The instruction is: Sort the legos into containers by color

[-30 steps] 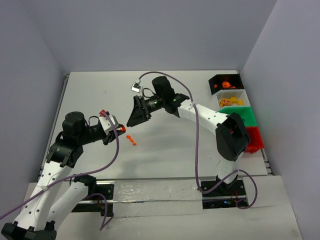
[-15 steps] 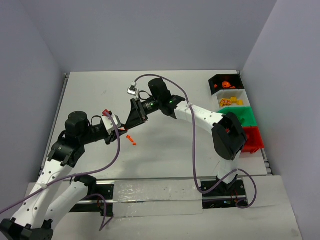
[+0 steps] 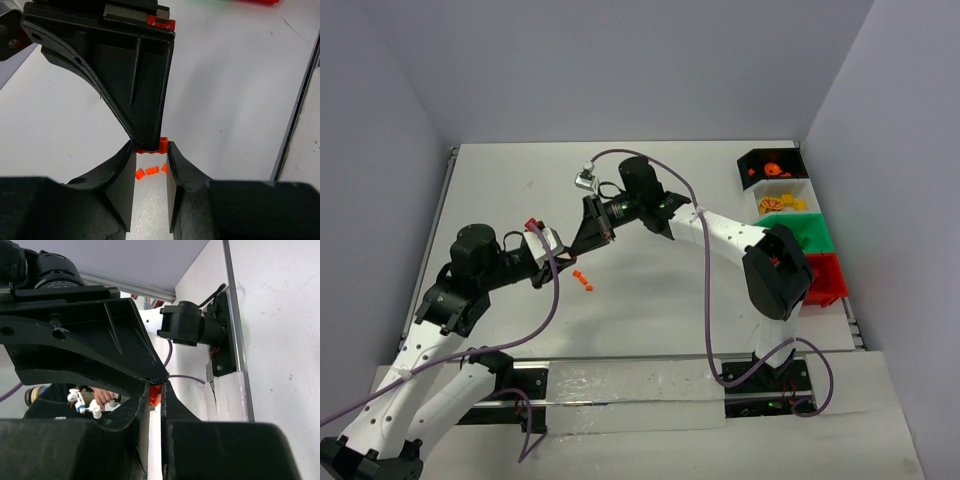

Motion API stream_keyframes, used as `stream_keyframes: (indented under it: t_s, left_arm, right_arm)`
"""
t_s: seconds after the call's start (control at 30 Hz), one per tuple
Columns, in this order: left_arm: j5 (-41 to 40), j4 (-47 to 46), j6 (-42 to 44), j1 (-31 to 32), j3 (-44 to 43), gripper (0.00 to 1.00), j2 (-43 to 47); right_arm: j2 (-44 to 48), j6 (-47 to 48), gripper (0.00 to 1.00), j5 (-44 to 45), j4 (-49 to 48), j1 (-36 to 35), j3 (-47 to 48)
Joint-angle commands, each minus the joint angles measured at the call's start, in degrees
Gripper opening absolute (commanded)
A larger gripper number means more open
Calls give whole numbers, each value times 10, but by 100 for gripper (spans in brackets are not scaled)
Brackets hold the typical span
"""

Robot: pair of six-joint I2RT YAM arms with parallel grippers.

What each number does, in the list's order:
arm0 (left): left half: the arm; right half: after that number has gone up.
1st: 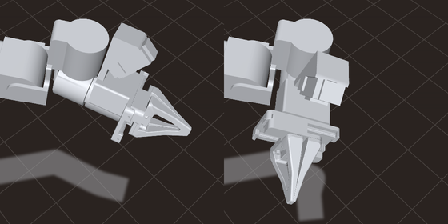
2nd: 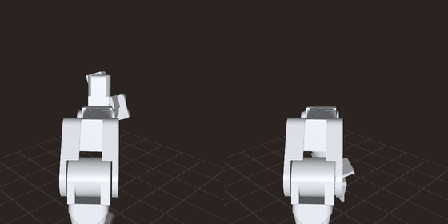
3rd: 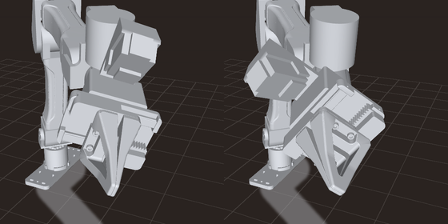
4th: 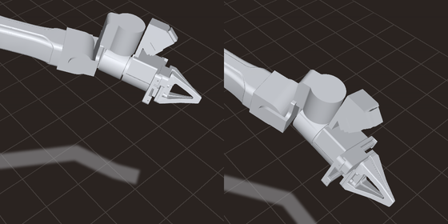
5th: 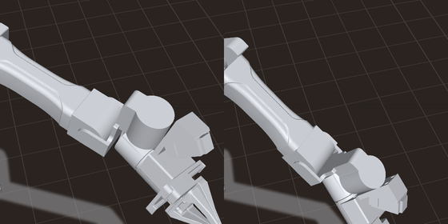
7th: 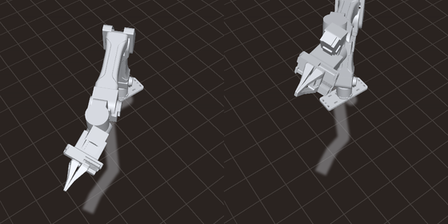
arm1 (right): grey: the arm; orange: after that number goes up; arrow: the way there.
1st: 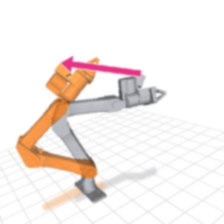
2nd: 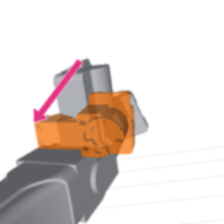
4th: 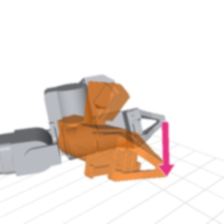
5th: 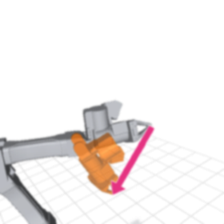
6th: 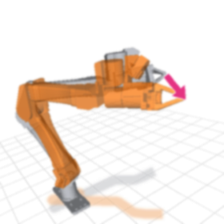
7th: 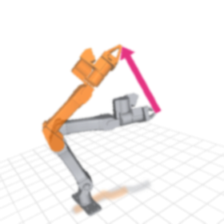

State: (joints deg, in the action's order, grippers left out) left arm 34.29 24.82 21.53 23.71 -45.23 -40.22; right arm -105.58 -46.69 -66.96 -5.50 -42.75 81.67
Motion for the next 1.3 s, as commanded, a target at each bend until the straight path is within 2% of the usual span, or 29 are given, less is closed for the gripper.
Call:
stream_keyframes:
  t_s: [0.0, 0.03, 0.1, 0.13, 0.27, 0.37, 0.43, 0.57, 0.7, 0.8, 0.83, 0.97, 1.07, 1.27]
  left_arm:
    - [-61, -51, -35, 3, -5, 24, -12]
    - [-70, -47, -44, 3, -9, 54, -15]
    - [-92, -37, -54, 3, -15, 96, -27]
    - [-96, -29, -59, 2, -20, 99, -32]
    - [-152, 19, -90, 3, -50, 99, -70]
    - [-193, 40, -113, 2, -67, 99, -96]
    - [-210, 51, -134, 2, -78, 99, -121]
    - [-217, 59, -167, 1, -99, 99, -151]
    - [-227, 63, -184, -6, -131, 99, -184]
    - [-223, 74, -191, -10, -147, 99, -220]
    - [-225, 74, -199, -12, -150, 99, -230]
    - [-237, 53, -228, -19, -144, 99, -256]
    - [-254, 47, -243, -27, -147, 99, -274]
    - [-267, 47, -242, -49, -147, 99, -278]
  right_arm:
    - [20, -13, 0, -45, -50, -11, -11]
    - [23, -5, 0, -49, -45, -10, -13]
    - [27, 17, 0, -50, -21, -5, -12]
    - [29, 21, 0, -49, -10, 2, -11]
    - [43, 104, 0, -27, 75, 57, -14]
    - [52, 126, 0, -8, 97, 95, -35]
    - [56, 163, 0, 15, 148, 148, -37]
    - [53, 255, 0, 77, 250, 235, 2]
    - [20, 342, 0, 199, 342, 349, 96]
    - [-10, 363, 0, 273, 364, 408, 142]
    - [-33, 372, 0, 323, 368, 441, 172]
    - [-107, 387, 0, 436, 386, 493, 266]
    - [-171, 381, 0, 476, 385, 518, 340]
    - [-231, 367, 0, 548, 354, 539, 417]
